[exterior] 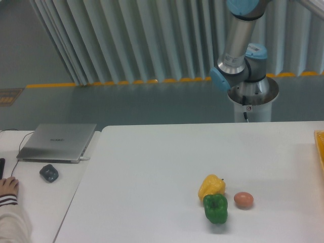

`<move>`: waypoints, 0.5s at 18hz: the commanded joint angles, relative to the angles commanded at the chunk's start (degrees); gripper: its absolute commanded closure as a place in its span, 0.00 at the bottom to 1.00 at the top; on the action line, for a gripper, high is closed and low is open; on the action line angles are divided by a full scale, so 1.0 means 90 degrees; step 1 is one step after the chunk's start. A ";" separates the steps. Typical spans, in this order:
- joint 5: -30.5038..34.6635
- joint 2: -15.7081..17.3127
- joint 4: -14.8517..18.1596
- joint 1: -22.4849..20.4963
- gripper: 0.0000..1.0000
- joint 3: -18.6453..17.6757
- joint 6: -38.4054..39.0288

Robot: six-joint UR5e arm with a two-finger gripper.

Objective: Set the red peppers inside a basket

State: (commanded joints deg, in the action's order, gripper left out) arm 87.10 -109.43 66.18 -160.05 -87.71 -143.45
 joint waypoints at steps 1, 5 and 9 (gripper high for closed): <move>0.0010 0.0029 0.0019 0.0078 0.00 0.0000 0.0233; 0.0000 0.0117 0.0254 0.0536 0.00 0.0010 0.1726; -0.0215 0.0166 0.0254 0.1112 0.00 -0.0010 0.3474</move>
State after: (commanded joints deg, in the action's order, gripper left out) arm 85.17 -107.93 68.47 -150.04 -87.80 -112.18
